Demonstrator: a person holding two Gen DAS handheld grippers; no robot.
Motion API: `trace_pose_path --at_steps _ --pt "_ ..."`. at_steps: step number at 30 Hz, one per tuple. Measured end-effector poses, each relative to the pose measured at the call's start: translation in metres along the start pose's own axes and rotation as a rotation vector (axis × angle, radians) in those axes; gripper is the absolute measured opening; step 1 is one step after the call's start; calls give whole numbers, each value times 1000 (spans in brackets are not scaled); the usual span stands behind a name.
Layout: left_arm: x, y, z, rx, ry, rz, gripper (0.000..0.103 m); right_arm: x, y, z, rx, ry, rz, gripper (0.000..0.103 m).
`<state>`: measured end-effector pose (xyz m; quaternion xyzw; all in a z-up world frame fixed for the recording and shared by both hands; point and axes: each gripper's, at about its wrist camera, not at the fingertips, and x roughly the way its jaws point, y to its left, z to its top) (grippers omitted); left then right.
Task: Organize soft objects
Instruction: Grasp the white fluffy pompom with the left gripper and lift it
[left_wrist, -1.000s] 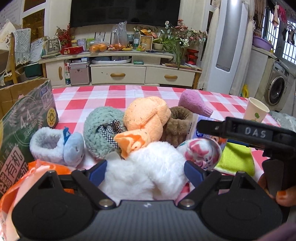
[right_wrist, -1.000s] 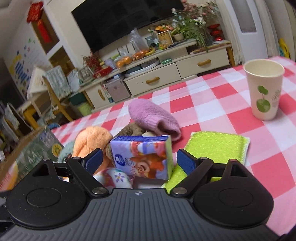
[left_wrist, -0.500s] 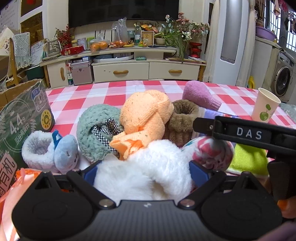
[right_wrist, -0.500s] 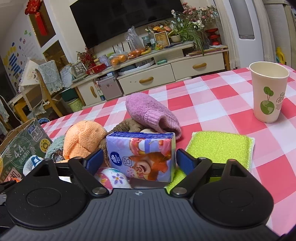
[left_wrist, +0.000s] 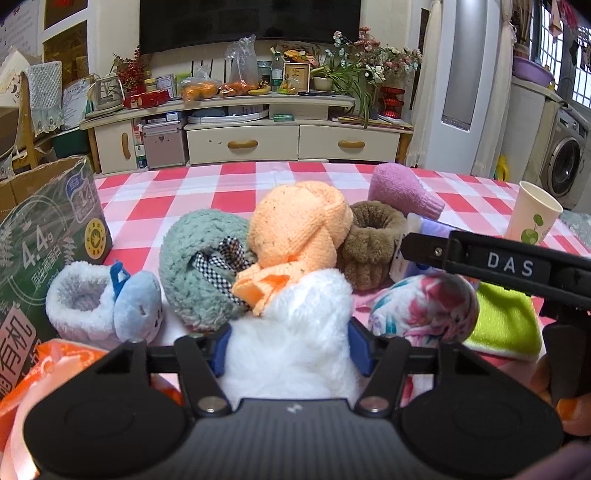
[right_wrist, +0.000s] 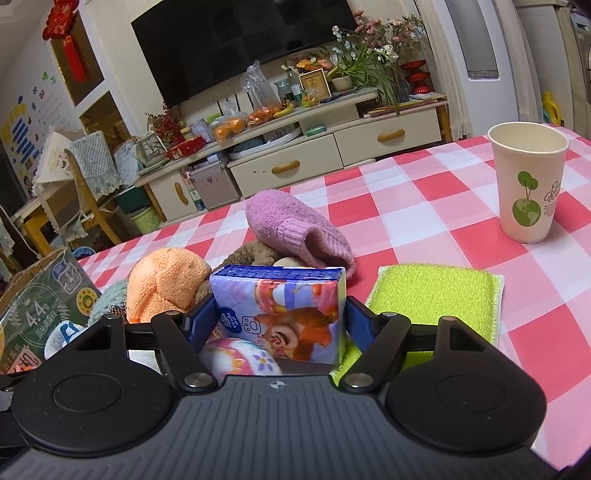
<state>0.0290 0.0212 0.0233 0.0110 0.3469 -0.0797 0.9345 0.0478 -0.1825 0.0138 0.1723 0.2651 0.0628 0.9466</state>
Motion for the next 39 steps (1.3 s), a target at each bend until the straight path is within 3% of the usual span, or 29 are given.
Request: trace_pose_path --at_steps 10,19,34,39 --pt "-15 12 -2 -59 -1 -52 43 -11 7 -6 -19 -39 -20 90" --pt "-33 31 2 -147 -19 -113 36 -21 7 -9 -45 -76 -49 90" --pt "-63 55 19 -238 -109 -212 36 -43 7 -15 -48 -134 -92 90" --pt "-60 54 15 -237 -90 -232 40 -43 8 -18 -44 -145 -111 90"
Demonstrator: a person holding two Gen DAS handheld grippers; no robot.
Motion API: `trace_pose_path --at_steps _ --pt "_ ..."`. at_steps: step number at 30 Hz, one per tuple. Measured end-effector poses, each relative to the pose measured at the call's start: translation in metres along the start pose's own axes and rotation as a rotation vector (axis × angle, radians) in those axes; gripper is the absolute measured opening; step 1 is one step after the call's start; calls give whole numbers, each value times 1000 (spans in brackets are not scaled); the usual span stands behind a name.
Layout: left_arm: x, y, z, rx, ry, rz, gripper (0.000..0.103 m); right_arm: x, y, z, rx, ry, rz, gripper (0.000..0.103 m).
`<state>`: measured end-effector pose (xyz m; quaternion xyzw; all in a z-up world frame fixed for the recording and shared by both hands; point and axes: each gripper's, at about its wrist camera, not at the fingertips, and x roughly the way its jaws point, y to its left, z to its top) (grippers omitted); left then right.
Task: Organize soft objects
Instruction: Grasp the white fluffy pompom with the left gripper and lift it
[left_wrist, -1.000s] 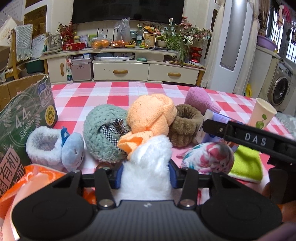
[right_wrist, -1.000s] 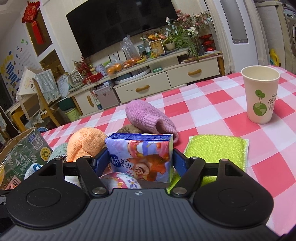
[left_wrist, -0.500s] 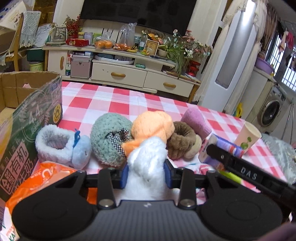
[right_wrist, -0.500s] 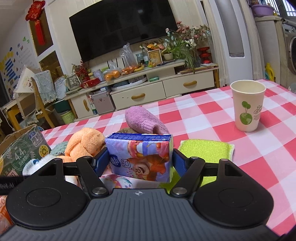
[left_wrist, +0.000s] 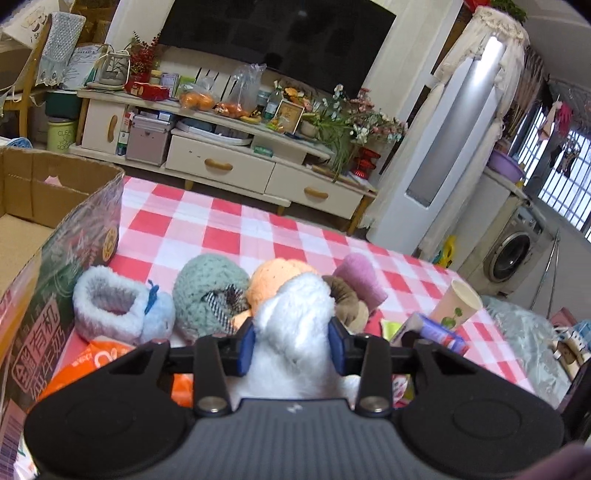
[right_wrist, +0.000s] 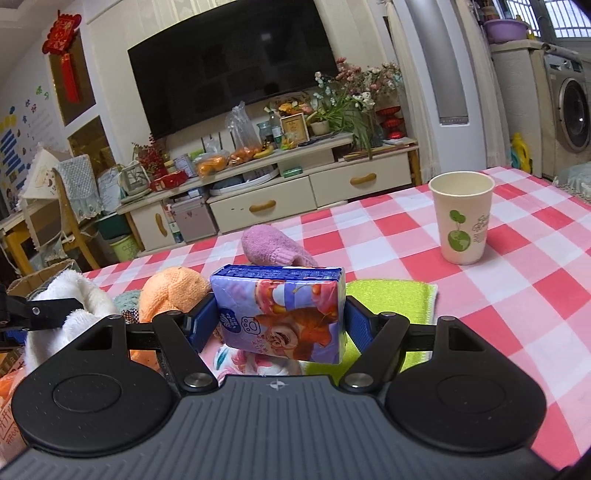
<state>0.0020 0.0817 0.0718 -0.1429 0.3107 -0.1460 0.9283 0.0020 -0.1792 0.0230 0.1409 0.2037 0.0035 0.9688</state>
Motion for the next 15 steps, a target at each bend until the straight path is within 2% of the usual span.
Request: trace_pose_path --at_steps 5,7,14,15 --pt "9 4 -9 -11 52 10 44 -2 -2 0 0 -4 -3 90" --pt "9 5 -10 -20 54 11 50 -3 -3 0 -3 -5 -1 90" --pt "16 4 -12 -8 71 24 50 -8 -6 0 -1 -15 0 90" --pt "18 4 -12 -7 75 30 53 -8 -7 -1 1 -14 0 90"
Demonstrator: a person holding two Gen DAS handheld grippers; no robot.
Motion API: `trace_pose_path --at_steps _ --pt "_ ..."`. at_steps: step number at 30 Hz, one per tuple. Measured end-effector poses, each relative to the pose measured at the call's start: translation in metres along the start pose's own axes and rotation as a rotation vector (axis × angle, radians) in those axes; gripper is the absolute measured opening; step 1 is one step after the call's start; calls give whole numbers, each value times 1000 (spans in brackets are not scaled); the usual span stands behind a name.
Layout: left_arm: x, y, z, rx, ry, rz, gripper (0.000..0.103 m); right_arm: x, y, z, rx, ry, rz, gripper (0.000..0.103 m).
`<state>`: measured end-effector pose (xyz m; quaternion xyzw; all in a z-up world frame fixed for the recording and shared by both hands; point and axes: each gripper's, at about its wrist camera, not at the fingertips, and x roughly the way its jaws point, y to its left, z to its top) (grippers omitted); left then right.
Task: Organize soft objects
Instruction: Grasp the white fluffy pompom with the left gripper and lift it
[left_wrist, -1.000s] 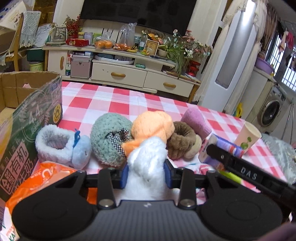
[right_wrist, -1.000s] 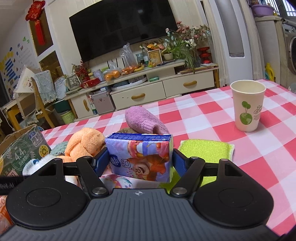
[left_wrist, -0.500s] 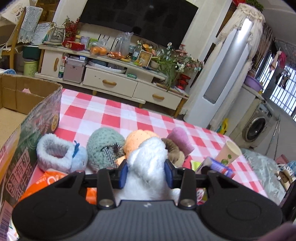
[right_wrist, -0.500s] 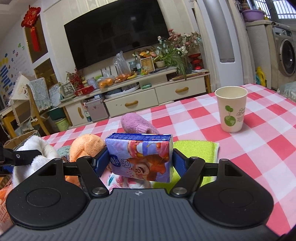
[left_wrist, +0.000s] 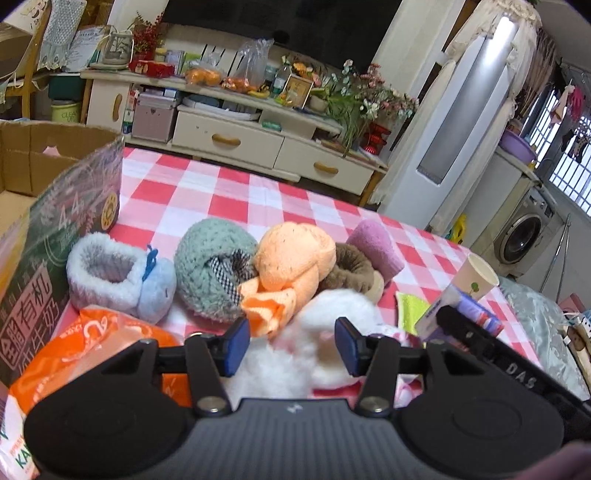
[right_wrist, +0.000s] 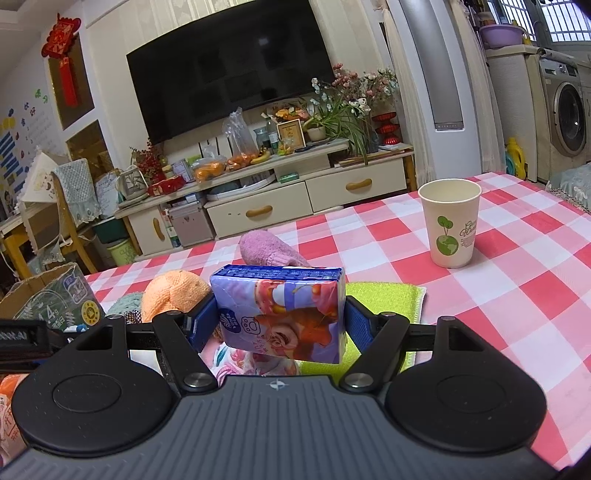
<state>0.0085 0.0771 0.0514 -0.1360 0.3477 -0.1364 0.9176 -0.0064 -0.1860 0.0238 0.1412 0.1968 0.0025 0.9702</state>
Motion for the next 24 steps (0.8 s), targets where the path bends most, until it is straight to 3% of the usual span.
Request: trace_pose_path --at_steps 7,24 --pt "5 -10 -3 51 8 12 69 -2 -1 -1 -3 11 18 90" --pt "37 -48 -10 170 18 15 68 -14 -17 6 50 12 22 90"
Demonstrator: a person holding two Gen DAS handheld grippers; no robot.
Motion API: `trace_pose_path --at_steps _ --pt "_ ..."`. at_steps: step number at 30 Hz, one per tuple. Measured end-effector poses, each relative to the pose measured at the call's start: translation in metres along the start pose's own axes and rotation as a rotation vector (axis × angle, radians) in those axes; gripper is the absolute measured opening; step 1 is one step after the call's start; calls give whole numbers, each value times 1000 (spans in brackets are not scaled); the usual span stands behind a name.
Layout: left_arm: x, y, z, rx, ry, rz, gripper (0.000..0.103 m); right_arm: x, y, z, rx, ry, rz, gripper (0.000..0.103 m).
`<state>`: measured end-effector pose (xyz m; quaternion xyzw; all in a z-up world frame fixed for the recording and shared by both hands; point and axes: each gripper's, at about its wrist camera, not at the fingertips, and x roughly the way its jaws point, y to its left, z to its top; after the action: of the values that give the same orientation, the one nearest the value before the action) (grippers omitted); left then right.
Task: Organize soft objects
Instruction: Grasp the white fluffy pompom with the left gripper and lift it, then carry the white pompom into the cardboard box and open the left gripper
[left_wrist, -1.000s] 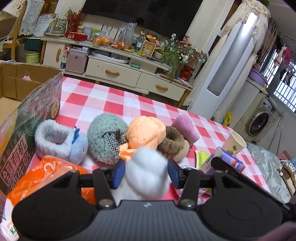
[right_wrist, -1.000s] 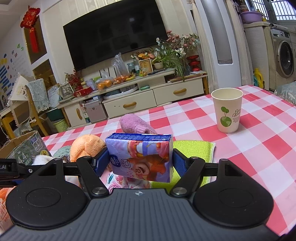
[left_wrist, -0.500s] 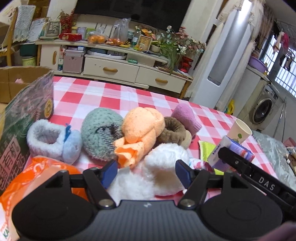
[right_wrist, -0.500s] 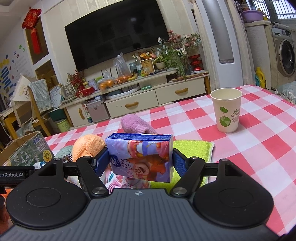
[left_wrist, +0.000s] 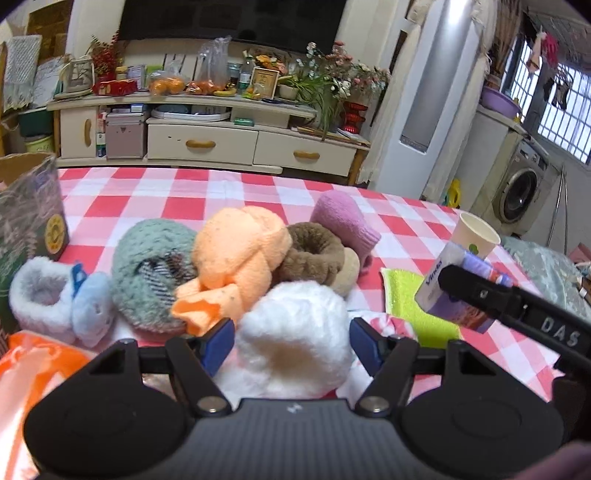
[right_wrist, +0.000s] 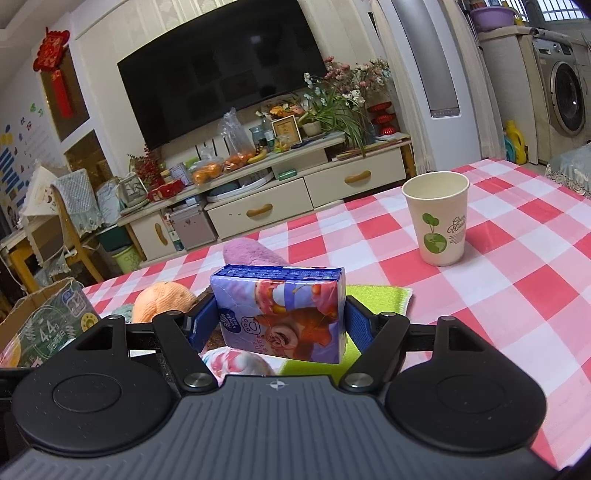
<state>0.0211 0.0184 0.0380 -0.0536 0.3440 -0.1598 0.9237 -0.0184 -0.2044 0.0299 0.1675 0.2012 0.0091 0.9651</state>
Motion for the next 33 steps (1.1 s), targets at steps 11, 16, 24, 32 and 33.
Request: trace_pose_path --at_steps 11,16,24,32,33 --pt "14 -7 -3 37 14 18 32 -2 6 -1 -8 38 23 90" --pt "8 -4 -1 21 4 23 25 -2 9 -3 -11 57 25 90" --pt "-24 10 12 -20 -62 -4 25 -6 22 -1 2 73 64 90" --pt "-56 36 23 -61 -127 -4 25 -13 62 8 -58 70 125 90" --pt "-60 39 24 -66 -135 -3 25 -14 68 9 -69 69 131 90"
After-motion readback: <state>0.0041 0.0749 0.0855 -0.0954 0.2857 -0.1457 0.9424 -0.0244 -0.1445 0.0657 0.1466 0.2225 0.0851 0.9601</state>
